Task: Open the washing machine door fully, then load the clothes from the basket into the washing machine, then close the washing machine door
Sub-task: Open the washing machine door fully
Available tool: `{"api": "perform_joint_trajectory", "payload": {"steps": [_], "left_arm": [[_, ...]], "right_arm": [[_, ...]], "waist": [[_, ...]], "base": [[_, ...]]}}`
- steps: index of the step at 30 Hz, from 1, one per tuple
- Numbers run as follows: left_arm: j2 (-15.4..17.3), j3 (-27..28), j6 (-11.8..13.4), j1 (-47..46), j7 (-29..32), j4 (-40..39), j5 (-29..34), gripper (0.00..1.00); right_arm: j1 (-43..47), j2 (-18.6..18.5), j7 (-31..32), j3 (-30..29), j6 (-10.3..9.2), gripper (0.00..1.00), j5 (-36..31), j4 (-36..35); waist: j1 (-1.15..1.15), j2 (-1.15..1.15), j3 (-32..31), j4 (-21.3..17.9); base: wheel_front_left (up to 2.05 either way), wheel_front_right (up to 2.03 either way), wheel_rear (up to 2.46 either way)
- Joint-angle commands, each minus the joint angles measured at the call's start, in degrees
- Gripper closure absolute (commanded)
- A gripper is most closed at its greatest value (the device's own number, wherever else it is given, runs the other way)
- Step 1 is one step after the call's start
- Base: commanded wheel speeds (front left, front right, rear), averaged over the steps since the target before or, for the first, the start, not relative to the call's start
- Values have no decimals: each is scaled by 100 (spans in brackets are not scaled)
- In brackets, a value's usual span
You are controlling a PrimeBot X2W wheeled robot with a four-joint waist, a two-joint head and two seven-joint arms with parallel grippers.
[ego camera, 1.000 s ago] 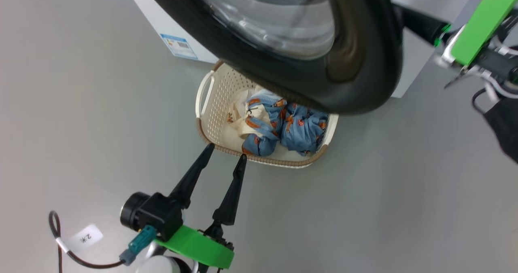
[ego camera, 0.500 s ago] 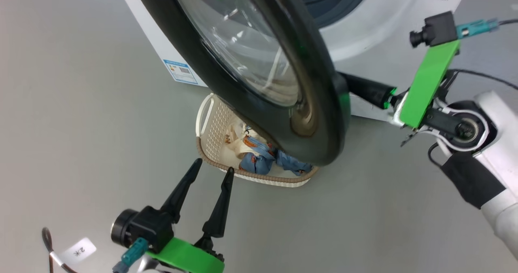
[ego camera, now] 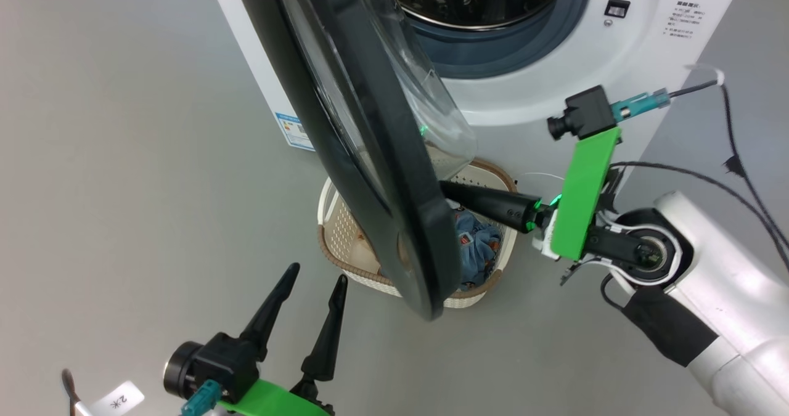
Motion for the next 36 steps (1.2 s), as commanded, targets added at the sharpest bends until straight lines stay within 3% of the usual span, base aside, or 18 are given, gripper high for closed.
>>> {"api": "perform_joint_trajectory", "payload": {"steps": [1,16,17,18,19,20,36], "left_arm": [[55,205,-36,-24,-35,-109,55,0],[55,394,-185,60,-35,147,92,0],[55,413,-211,61,-35,184,100,0],[55,431,-240,63,-35,221,107,0],[55,449,-266,66,-35,256,120,0],[55,468,-291,70,-35,286,126,0],[55,845,-479,248,-35,437,261,0]], "right_arm": [[105,123,33,59,20,100,-40,-195],[442,386,-335,115,20,100,19,74],[487,378,-409,80,20,69,16,103],[534,366,-475,58,20,53,3,124],[583,347,-537,50,20,22,-23,140],[639,325,-613,45,20,0,-58,153],[1847,-249,-1541,58,20,0,-211,350]], "waist": [[0,0,-45,40],[0,0,-378,-57],[0,0,-410,-83],[0,0,-439,-111],[0,0,-466,-143],[0,0,-494,-173],[0,0,-755,-693]], "base": [[0,0,0],[0,0,0],[0,0,0],[0,0,0],[0,0,0],[0,0,0],[0,0,0]]}}
